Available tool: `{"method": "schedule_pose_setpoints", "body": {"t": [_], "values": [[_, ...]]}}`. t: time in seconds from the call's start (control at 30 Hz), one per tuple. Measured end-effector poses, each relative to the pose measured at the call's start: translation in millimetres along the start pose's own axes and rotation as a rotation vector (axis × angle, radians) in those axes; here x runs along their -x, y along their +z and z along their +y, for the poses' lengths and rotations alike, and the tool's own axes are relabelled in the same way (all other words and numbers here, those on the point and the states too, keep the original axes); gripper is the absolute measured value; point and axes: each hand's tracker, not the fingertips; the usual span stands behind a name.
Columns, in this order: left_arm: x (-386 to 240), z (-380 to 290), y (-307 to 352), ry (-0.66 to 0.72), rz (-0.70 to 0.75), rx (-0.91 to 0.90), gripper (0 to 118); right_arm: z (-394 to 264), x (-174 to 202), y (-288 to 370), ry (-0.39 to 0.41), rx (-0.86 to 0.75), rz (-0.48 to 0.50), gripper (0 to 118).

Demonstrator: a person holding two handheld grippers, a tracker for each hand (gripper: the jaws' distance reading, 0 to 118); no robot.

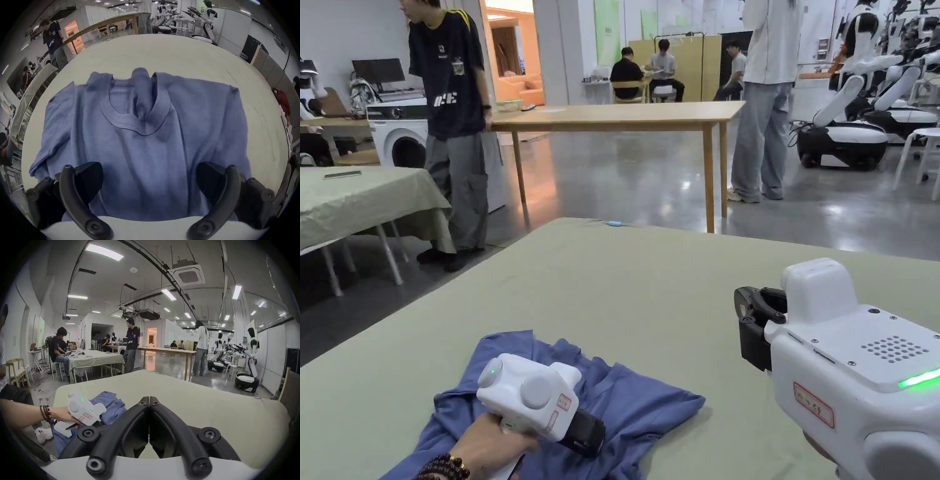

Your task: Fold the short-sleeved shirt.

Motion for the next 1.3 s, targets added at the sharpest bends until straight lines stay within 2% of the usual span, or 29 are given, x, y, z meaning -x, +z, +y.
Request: {"method": "schedule_pose_setpoints", "body": {"t": [0.1, 0.13, 0.17, 0.2, 0.23, 0.27, 0.3, 0.33, 0.4, 0.57, 0.63, 0.7, 0.83, 0.9, 1.0, 1.13, 1.2, 1.3], "values": [[-29.6, -16.3, 38.1, -0.015, 0.037, -0.046, 115, -3.2, 1.3, 1.6, 0.02, 0.008, -0.002, 0], [-32.2, -16.1, 44.3, -0.04, 0.044, -0.084, 110, -3.6, 0.1, 0.6, 0.024, 0.01, -0.006, 0], [-31.8, -12.4, 46.5, -0.073, 0.043, -0.149, 81, -3.7, -0.3, 1.2, 0.021, 0.012, -0.007, 0], [-30.7, -7.7, 45.9, -0.072, 0.047, -0.196, 40, -3.8, -0.8, 2.3, 0.011, 0.015, -0.005, 0], [-33.6, -4.2, 48.0, -0.08, 0.126, -0.209, 0, -3.7, -1.6, 4.1, -0.016, 0.019, 0.0, 0], [-35.6, -0.8, 48.1, -0.116, 0.206, -0.22, 0, -3.9, -3.1, 4.4, -0.047, 0.023, 0.011, 0], [-36.8, -0.1, 41.6, -0.114, 0.138, -0.184, 0, -3.8, -3.8, 6.1, -0.059, 0.025, 0.017, 0], [-56.2, -14.1, 61.3, -0.133, 0.151, -0.141, 0, -4.0, -4.4, 8.7, -0.057, 0.025, 0.017, 0], [-68.2, -18.0, 72.3, -0.15, 0.186, -0.189, 0, -5.1, -6.2, 15.9, -0.046, 0.026, 0.008, 0], [-86.7, 6.3, 126.9, 0.009, -0.037, -0.409, 0, -6.6, -25.5, 44.5, -0.052, 0.025, -0.015, 0], [-112.1, 28.8, 151.8, -0.033, -0.082, -0.48, 0, -6.6, -33.9, 59.0, -0.064, 0.018, -0.034, 0], [-149.3, 47.0, 170.8, -0.146, -0.094, -0.498, 0, -7.8, -44.3, 76.4, -0.068, -0.002, -0.061, 0], [-252.5, 87.4, 195.7, -0.353, -0.164, -0.543, 0, -12.6, -74.4, 122.4, -0.081, -0.038, -0.152, 0], [-303.2, 113.8, 197.6, -0.403, -0.244, -0.597, 0, -15.7, -94.7, 150.3, -0.097, -0.04, -0.203, 0], [-403.4, 139.1, 206.0, -0.456, -0.408, -0.644, 0, -21.7, -128.5, 197.9, -0.099, -0.041, -0.317, 0], [-544.5, 146.6, 207.2, -0.677, -0.561, -0.639, 0, -27.1, -174.2, 261.1, -0.081, -0.043, -0.498, 0], [-602.0, 143.3, 194.5, -0.769, -0.568, -0.591, 0, -30.7, -195.5, 287.0, -0.093, -0.032, -0.573, 0], [-662.2, 133.3, 150.2, -0.828, -0.544, -0.492, 0, -40.5, -219.8, 316.5, -0.109, -0.019, -0.654, 0]]}}
